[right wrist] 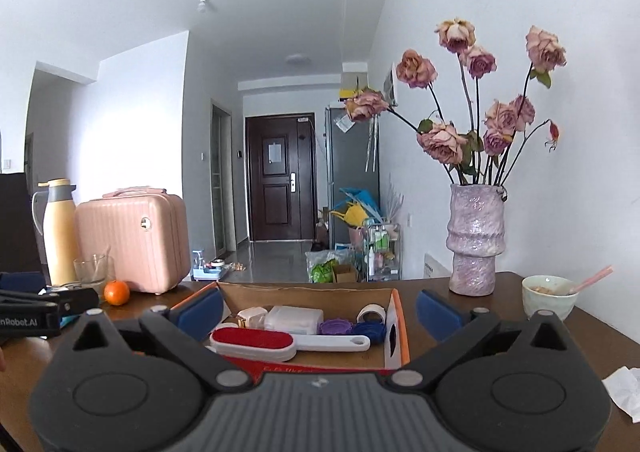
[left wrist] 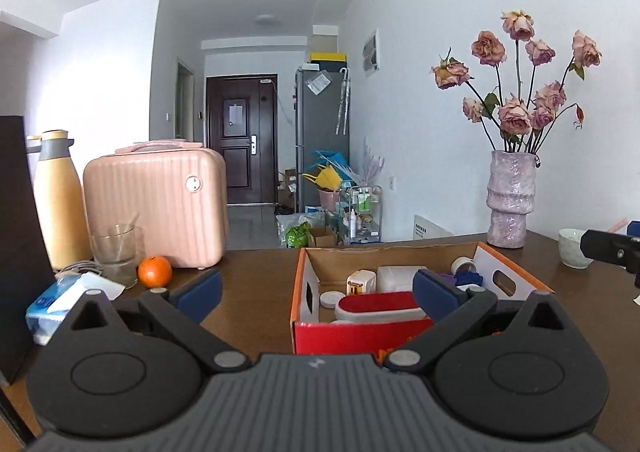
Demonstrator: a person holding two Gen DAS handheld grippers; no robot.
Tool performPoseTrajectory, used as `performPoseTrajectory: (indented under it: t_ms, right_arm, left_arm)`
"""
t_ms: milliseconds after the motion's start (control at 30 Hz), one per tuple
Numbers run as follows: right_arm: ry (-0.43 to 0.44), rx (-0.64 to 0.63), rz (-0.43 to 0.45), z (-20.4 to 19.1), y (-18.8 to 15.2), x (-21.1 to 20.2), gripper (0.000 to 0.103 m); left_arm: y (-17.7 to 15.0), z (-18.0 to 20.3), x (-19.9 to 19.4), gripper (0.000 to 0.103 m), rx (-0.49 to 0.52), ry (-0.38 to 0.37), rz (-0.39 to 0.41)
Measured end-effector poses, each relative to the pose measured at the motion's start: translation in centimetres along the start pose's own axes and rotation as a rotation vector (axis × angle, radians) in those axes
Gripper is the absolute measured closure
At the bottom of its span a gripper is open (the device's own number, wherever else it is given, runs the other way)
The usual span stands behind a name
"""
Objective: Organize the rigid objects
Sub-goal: 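Withdraw both grippers from the box back over the table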
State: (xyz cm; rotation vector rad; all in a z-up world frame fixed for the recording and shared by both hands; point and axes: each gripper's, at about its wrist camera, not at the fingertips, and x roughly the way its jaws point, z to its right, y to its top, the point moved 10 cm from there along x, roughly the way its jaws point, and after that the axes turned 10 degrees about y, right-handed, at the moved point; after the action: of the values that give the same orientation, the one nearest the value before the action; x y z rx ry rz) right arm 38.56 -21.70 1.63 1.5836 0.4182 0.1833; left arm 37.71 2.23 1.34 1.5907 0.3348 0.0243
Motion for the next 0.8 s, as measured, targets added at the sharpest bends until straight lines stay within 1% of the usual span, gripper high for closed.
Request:
performPoseTrajectory:
  t_ms: [200, 300, 367, 467, 600, 700, 800]
  right_arm:
    - [-0.006, 0.008, 0.004, -1.1, -0.7, -2.5, 0.000]
    - [-0.009, 0.016, -0.011, -1.4, -1.5, -3.9, 0.000]
    - [-0.007, 0.024, -0.019, -1.6, -2.5, -5.1, 0.000]
    - [0.000, 0.036, -0.030, -2.0, -4.1, -6.9, 0.000]
    - [0.001, 0.030, -0.032, -2.7, -5.9, -9.2, 0.000]
    - [0.008, 0.028, -0.025, -3.5, -7.2, -11.3, 0.000]
    - [0.012, 0.030, -0.016, -4.7, -8.7, -13.6, 0.000]
  left_arm:
    - [-0.4, -0.4, -2.4, 0.000, -0.004, -0.010, 0.019]
    - [-0.8, -0.6, -3.9, 0.000, 0.005, -0.012, 0.023]
    - [-1.4, -0.9, -4.8, 0.000, -0.017, -0.016, 0.016]
    - [-3.4, -1.7, -6.5, 0.000, -0.048, -0.015, -0.031]
    - [-6.1, -3.0, -9.4, 0.000, -0.070, -0.013, -0.027]
    - [-8.6, -3.9, -11.1, 0.000, -0.068, -0.022, -0.055]
    - [-10.5, -5.0, -13.5, 0.000, -0.061, -0.013, -0.050]
